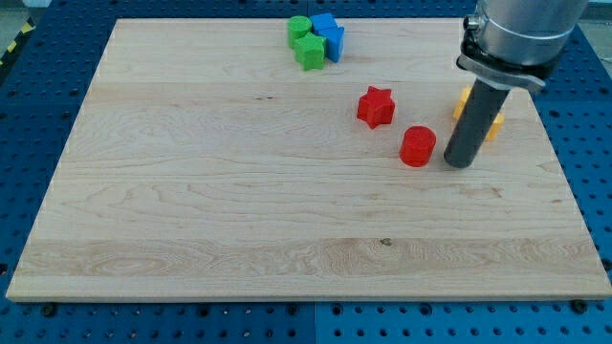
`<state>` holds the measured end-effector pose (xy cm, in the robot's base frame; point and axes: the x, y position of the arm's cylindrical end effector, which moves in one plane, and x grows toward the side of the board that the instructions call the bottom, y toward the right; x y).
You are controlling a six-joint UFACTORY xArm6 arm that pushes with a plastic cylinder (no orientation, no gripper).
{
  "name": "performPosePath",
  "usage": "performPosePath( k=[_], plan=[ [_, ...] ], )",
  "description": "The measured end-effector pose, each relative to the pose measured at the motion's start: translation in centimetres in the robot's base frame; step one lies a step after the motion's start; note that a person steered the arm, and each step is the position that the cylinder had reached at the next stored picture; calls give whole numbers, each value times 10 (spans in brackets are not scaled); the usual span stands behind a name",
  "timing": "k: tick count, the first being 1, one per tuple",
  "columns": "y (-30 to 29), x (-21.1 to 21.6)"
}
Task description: Move the yellow blocks to the center right side of the board
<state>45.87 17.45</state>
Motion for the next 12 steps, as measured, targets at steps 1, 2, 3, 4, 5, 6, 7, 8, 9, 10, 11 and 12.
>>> performPosePath(
  k=[1,2,3,4,5,6,7,8,9,10,11,12],
  plan=[
    [-5,-25],
    [-5,-50],
    [47,-47],
    [57,-42],
    [57,-32],
    [56,-31],
    [28,-42],
    [-2,-86],
    [-10,-112],
    [27,-114],
    [48,-99],
    [54,-87]
  ],
)
